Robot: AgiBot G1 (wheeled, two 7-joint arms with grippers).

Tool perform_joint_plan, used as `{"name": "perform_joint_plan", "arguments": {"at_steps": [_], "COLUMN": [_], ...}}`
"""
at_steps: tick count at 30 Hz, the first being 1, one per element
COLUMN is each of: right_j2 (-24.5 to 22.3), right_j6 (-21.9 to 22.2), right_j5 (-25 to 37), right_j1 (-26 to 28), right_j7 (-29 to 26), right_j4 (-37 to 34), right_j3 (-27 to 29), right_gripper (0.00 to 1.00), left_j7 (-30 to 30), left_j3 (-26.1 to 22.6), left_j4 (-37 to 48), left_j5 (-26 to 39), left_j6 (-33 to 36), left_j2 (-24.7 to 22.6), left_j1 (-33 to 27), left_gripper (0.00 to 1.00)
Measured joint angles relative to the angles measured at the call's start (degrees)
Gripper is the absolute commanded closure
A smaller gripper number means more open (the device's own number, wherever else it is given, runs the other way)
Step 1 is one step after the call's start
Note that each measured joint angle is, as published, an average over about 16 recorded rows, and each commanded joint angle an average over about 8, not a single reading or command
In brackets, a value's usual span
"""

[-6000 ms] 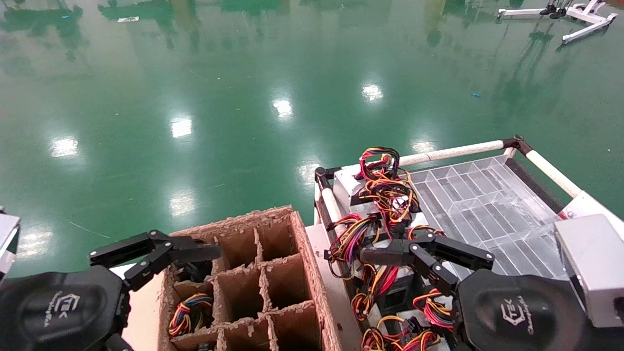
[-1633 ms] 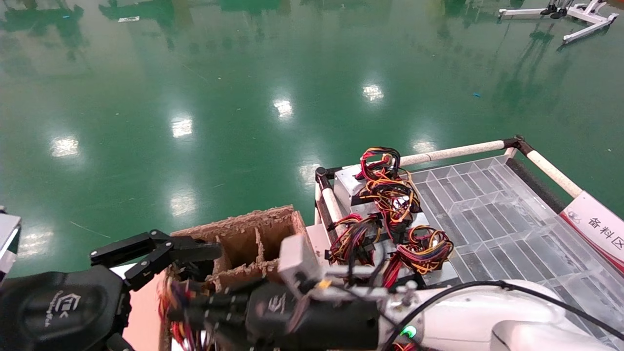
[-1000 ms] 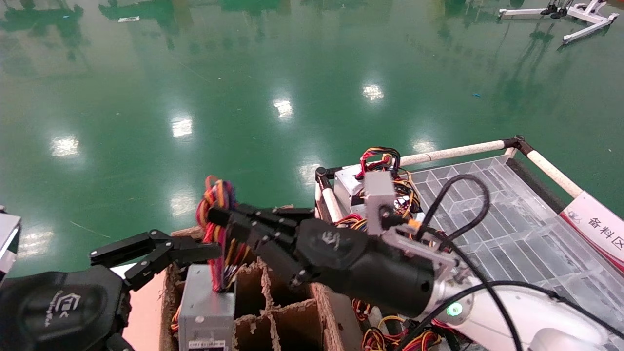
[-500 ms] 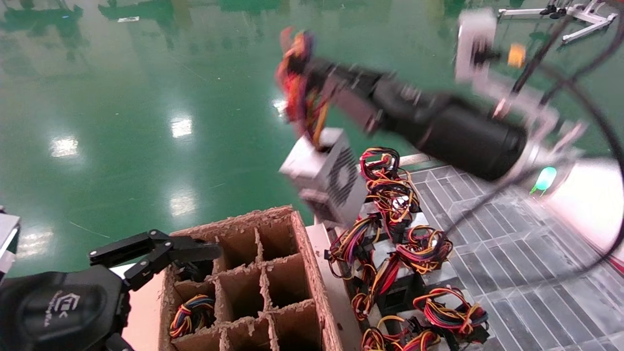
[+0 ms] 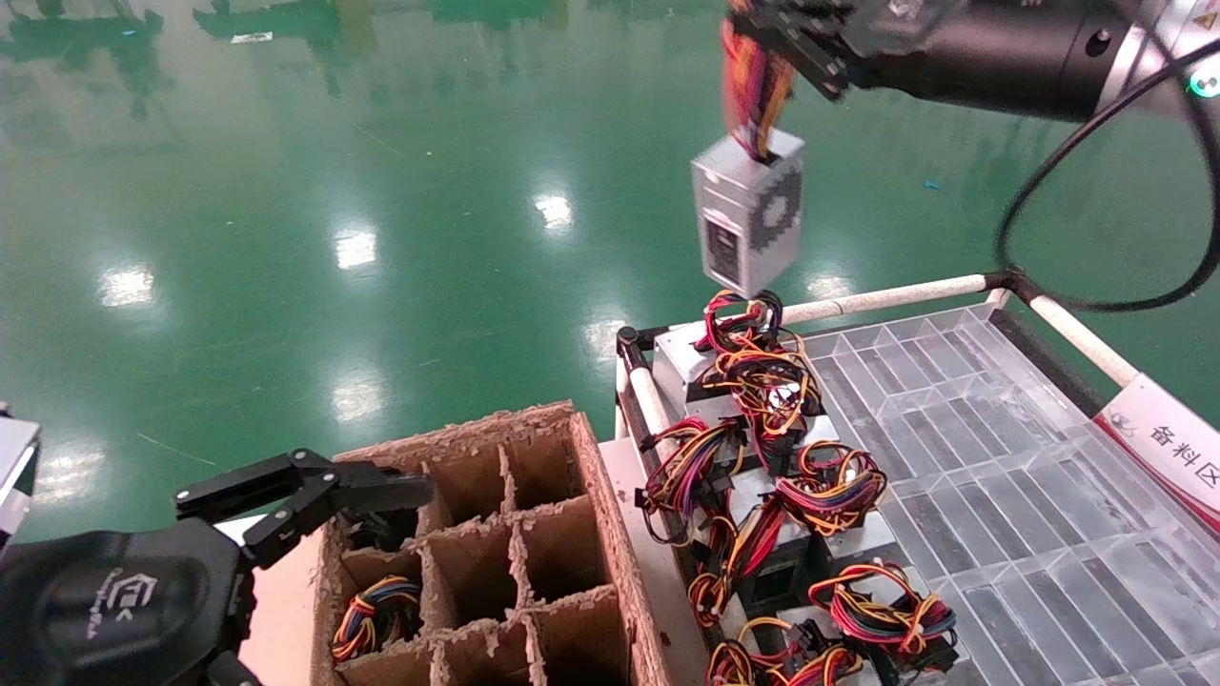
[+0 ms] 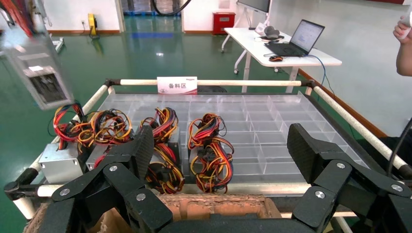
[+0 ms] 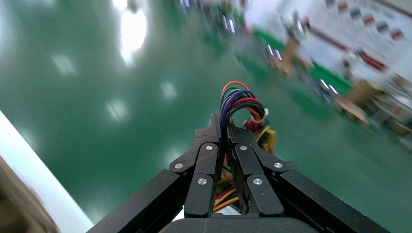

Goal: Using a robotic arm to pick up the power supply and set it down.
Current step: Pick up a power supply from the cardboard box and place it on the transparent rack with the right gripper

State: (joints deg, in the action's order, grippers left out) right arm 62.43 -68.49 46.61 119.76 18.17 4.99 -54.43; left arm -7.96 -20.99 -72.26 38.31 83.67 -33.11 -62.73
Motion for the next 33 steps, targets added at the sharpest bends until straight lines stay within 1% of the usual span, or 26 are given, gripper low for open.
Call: {"name": "perform_joint_plan", "arguments": {"at_steps": [6,13,22,28,33], "right_j2": [0.89,1.34,1.55,2.56,3.69], "right_j6": [5.45,9.81,13.38,15.24,16.07], "right_j5": [6.56,9.88,12.78,15.37,16.78], "right_j1": [4.63,6.79,6.67,5.35,3.75], "right_j7": [3.87,7.56,11.98,14.36,15.32], "right_j4": [-1.97,-3.39,-4.20,-4.50,-4.74], "right_j3": [-4.21,-6.36,-8.32,-10.12,-11.10], "right_gripper": [1.00,1.00,1.00,1.00,1.00], "left_j7": [0.00,0.00,0.00,0.01,0.01], "left_j3": [0.00,-0.01,-0.01,-0.01,-0.02], "left_j4": [0.00,0.00,0.00,0.00,0.00], "left_j5": [0.00,0.00,-0.01,-0.01,-0.01], "left_j6": [0.00,0.00,0.00,0.00,-0.01], "left_j2": [0.00,0.00,0.00,0.00,0.01], "left_j1": [0.00,0.00,0.00,0.00,0.00], "left_gripper": [0.00,0.00,0.00,0.00,0.00]}}
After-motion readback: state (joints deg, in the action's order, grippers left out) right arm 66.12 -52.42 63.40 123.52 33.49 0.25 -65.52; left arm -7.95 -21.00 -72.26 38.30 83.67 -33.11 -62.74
